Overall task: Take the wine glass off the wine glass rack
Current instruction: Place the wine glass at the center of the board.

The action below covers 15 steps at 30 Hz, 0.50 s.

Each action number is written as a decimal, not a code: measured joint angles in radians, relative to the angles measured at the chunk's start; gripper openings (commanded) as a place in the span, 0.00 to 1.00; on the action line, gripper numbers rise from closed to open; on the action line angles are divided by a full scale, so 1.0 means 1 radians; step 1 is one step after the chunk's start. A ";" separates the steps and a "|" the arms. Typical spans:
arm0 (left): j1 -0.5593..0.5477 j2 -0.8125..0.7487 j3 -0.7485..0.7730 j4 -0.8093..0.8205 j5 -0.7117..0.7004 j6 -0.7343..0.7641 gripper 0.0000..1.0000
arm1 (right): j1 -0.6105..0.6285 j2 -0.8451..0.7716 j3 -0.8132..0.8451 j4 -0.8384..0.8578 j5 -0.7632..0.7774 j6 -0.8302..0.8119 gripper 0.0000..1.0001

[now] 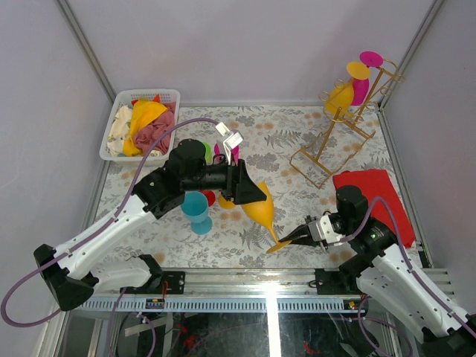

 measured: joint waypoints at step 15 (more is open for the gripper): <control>0.008 0.001 0.018 -0.002 0.098 0.053 0.46 | 0.007 -0.005 -0.001 0.000 0.036 -0.007 0.00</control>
